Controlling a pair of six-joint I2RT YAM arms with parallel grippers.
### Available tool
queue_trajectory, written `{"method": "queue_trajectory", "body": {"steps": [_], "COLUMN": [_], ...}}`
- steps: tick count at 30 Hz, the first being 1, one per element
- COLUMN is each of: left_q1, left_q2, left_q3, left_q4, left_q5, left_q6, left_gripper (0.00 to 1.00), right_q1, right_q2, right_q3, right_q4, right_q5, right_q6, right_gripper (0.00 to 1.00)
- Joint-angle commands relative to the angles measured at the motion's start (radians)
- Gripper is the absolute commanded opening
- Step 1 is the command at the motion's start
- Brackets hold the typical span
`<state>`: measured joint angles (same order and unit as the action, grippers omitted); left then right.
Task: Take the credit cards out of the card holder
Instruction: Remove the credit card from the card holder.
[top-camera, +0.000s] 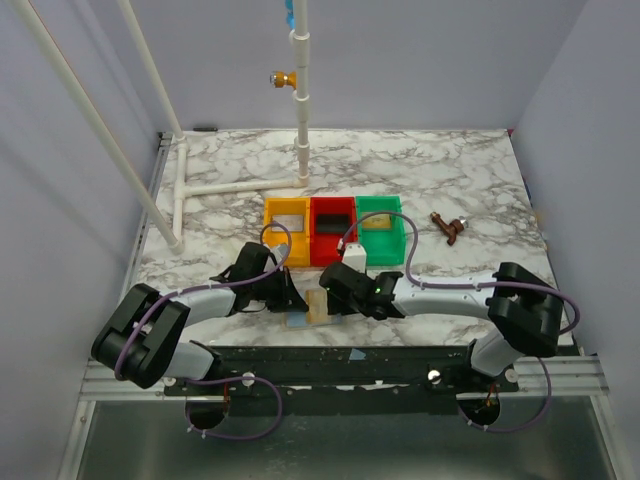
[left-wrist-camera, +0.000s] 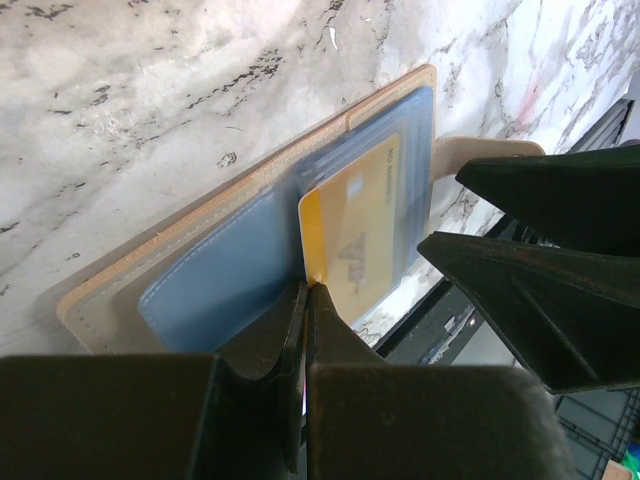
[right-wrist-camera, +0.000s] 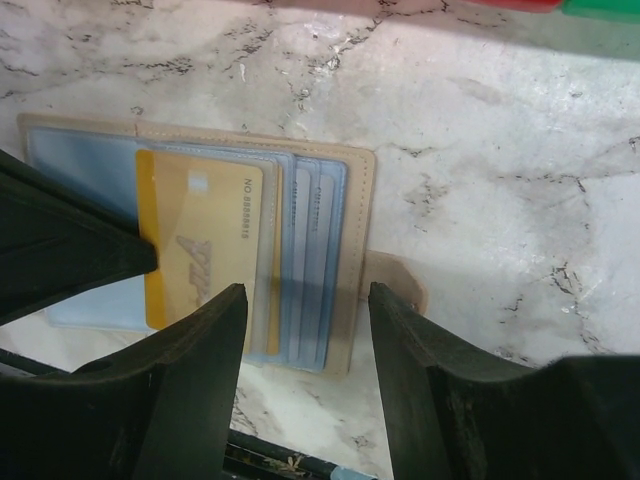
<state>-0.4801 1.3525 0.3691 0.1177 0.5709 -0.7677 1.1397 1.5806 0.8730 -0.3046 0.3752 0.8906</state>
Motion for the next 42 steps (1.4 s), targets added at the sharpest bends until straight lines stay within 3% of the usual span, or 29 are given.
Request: {"method": "queue_trajectory", "body": {"steps": [1, 28, 42], "left_q1": [-0.003, 0.003, 0.017], "left_q2": [0.013, -0.029, -0.075], "left_q3": [-0.01, -0.022, 0.018], "left_q4": [0.011, -0.051, -0.287], "left_q5": [-0.027, -0.064, -0.239], "left_q6": [0.015, 0.032, 0.026], "left_gripper": [0.0, 0.0, 0.0], "right_q1": [0.011, 0.024, 0.024], "right_q2": [0.047, 0.121, 0.103], "right_q3": [0.013, -0.008, -0.023], "right_q4": [-0.015, -0.148, -0.136], "right_q5": [0.011, 0.076, 0.07], "right_q6": [0.006, 0.039, 0.045], "right_gripper": [0.56, 0.53, 0.53]}}
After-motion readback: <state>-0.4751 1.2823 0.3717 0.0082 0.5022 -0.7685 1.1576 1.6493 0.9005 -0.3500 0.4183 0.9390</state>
